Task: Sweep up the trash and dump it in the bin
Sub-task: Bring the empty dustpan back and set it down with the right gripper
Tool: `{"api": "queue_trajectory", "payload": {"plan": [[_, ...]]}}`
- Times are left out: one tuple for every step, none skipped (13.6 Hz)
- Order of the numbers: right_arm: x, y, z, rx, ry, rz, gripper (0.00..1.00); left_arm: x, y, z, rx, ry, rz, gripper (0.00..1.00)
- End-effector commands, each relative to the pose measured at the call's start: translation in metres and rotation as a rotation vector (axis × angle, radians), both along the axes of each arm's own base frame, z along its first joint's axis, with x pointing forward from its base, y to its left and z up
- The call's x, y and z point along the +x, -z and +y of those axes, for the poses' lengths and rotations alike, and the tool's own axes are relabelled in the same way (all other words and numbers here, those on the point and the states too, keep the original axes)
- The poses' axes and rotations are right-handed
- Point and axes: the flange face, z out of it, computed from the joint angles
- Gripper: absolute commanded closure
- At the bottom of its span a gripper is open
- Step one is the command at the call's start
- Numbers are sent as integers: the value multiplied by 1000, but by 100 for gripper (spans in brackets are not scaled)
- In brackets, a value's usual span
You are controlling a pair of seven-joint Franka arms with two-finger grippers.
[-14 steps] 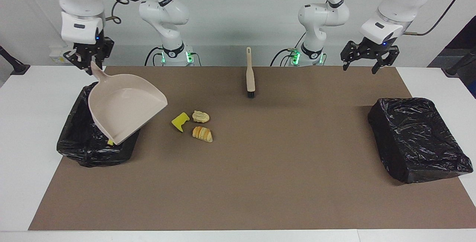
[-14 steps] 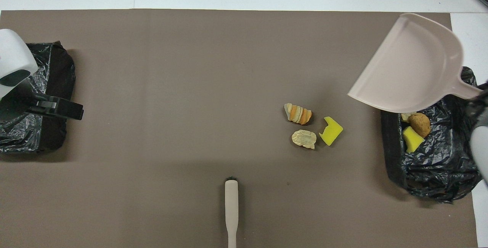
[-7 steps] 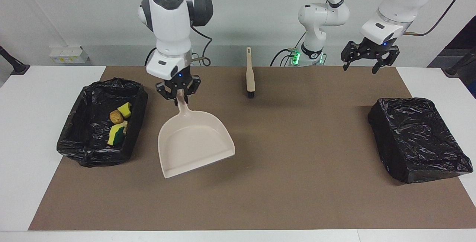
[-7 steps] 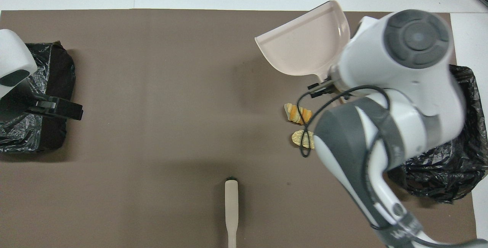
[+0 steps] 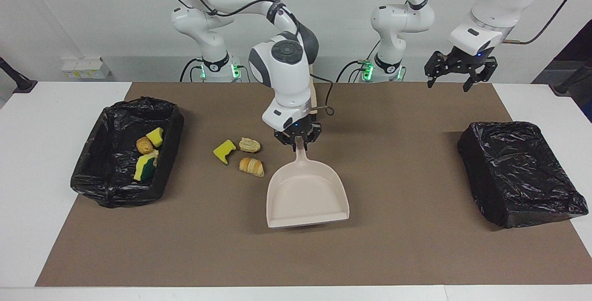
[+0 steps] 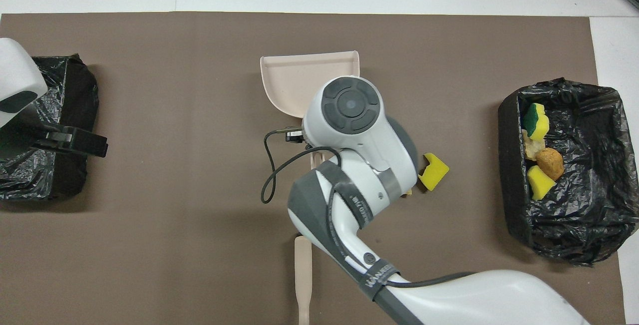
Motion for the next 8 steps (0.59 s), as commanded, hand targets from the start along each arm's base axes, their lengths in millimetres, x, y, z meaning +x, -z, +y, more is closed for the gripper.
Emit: {"api": "queue_trajectory", "payload": {"plan": [[-5, 36, 34, 36, 67, 25, 100, -7, -3, 4, 7, -9, 2, 0], [-6, 38, 36, 39, 84, 29, 100, -7, -3, 3, 7, -8, 0, 0], [-6, 36, 36, 48, 89, 29, 100, -7, -3, 3, 7, -6, 3, 0], [-8, 39, 36, 44, 91, 36, 100, -7, -3, 2, 7, -8, 3, 0], [-6, 43, 32, 44, 113, 40, 100, -6, -2, 4, 7, -6, 0, 0], [-6, 47, 31, 49, 132, 38, 100, -6, -2, 3, 6, 7, -3, 0], [-7, 48, 32, 57, 141, 37, 90, -6, -1, 3, 6, 8, -3, 0], [-6, 49, 31, 72, 147, 46, 53, -6, 0, 3, 6, 8, -1, 0]]}}
